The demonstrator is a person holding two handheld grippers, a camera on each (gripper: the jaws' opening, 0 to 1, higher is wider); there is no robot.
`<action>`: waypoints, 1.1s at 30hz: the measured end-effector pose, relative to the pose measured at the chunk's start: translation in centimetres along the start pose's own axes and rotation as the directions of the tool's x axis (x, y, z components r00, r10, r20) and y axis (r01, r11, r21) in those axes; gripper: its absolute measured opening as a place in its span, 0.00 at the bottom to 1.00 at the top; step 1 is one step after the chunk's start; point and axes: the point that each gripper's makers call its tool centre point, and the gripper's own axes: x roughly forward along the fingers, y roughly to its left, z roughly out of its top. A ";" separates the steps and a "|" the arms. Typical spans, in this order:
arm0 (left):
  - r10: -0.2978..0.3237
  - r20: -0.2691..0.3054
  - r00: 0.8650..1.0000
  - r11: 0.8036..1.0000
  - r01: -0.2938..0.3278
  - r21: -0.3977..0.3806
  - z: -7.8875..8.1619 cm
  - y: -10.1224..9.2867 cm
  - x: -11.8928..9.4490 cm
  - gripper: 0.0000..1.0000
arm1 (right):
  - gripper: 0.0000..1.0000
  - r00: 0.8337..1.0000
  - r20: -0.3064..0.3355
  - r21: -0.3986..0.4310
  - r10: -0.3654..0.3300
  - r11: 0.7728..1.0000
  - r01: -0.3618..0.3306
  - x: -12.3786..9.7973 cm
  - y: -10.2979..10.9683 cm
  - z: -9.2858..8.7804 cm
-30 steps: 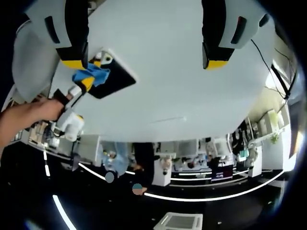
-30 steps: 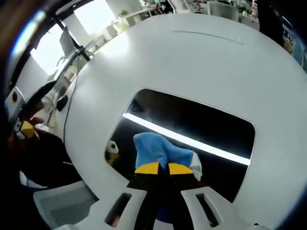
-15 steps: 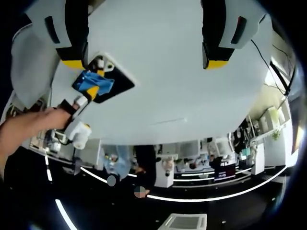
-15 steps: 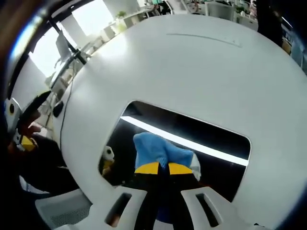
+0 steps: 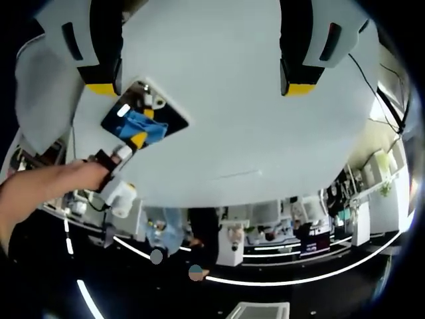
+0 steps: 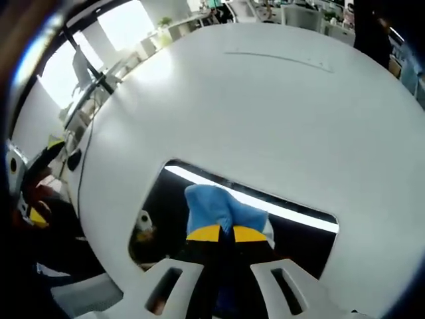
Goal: Wipe the mirror surface with the cleaning cloth until all visible marks leave the cleaned area.
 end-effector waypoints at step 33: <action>-0.004 0.005 1.000 1.000 0.004 -0.015 0.0 -0.6 0.0 1.00 | 0.00 1.000 0.015 -0.004 -0.010 1.000 0.011 1.3 -0.7 2.8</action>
